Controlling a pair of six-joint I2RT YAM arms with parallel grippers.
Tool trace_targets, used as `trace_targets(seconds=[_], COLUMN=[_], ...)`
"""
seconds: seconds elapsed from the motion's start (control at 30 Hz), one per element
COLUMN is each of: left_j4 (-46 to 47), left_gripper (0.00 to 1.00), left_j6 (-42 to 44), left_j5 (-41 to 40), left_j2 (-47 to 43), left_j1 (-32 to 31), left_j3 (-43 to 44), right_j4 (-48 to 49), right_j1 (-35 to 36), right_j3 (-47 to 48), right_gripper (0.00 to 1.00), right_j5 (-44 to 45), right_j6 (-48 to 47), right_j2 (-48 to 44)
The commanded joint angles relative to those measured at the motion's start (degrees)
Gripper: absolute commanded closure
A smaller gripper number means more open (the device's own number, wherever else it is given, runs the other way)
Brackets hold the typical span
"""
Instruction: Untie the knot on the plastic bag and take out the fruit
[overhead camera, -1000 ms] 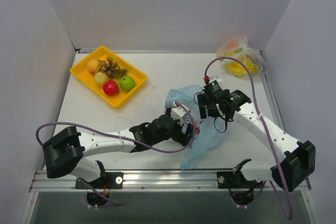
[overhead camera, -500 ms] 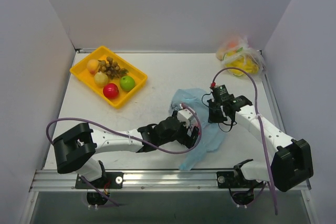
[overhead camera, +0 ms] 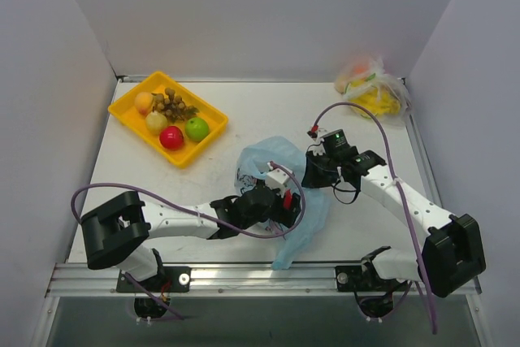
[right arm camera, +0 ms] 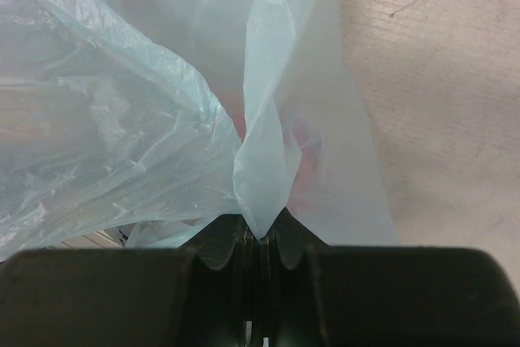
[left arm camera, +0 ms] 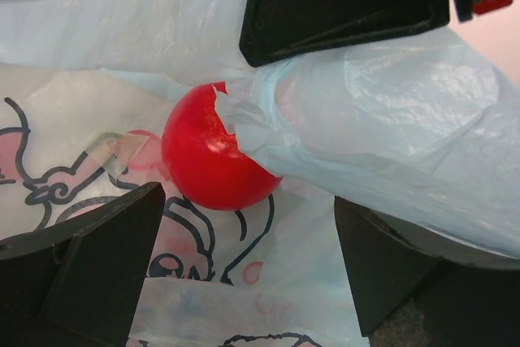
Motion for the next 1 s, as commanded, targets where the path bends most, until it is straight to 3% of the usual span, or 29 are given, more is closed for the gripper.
trace_targets(seconds=[0.0,0.37,0.6,0.97], left_j4=[3.52,3.61,3.52,-2.01], left_gripper=[0.03,0.03,0.03,0.05], left_j6=[-1.5,-10.47,-9.95,-11.53], left_j5=[-2.75,-4.34,0.58,-2.23], left_j2=[0.97,4.23,8.01,14.52], left_j1=[-0.04,3.82,4.44,4.53], left_j3=[1.0,2.84,6.01,9.35], right_j4=[1.2,5.42,6.48,6.48], right_j1=[-0.77,-3.32,-3.32,-3.32], right_j3=[-1.59,-6.77,-8.01,-7.48], right_gripper=[1.0,1.0,1.0,1.0], right_j5=[-1.03,-5.24,-6.21,-5.77], right_j6=[0.28,4.23,4.76,4.06], right_j2=[-1.12,1.16,2.74,3.27])
